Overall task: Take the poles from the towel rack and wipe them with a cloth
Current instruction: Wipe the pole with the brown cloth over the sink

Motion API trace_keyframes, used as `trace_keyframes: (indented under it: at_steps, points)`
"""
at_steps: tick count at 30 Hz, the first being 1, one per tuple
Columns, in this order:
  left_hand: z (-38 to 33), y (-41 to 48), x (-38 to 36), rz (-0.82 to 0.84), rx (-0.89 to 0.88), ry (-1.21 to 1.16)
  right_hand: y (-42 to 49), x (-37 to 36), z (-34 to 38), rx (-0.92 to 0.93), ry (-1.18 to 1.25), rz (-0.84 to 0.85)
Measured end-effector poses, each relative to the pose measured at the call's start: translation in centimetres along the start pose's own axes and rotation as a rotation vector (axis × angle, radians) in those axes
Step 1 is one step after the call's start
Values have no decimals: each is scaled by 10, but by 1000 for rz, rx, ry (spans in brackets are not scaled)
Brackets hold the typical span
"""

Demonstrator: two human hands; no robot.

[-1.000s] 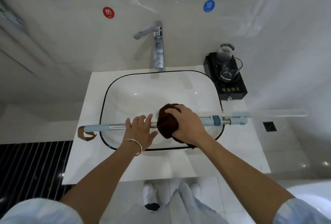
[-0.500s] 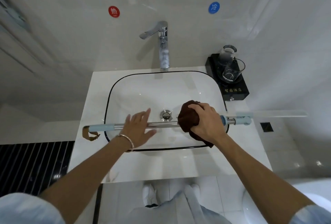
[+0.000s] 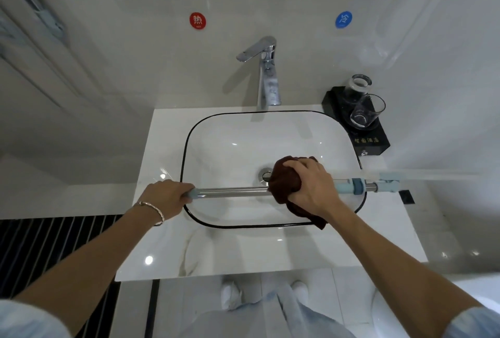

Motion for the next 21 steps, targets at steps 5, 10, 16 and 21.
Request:
trace_keyframes:
  at_steps: [5,10,16,21]
  points:
    - [4,-6,3,-57,86,-35,1,-23,61,70,-81,-77]
    - [-1,-5,2,-145,44,-179,7,-50,99,136,-58,35]
    - [-4,4,-8,-137,52,-357,12,-80,146,209,48,106]
    - [0,13,-13,-50,2,-437,14,-77,140,238,29,88]
Point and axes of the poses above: each hand's wrist, its own y-axis towards the middle knuckle, its own x-axis out of the back of the hand, z = x × y, the point moved 8 cm from there along y, towards the middle knuckle, and after that the axes turned 1 degree about -y, right-handed, at the moved point
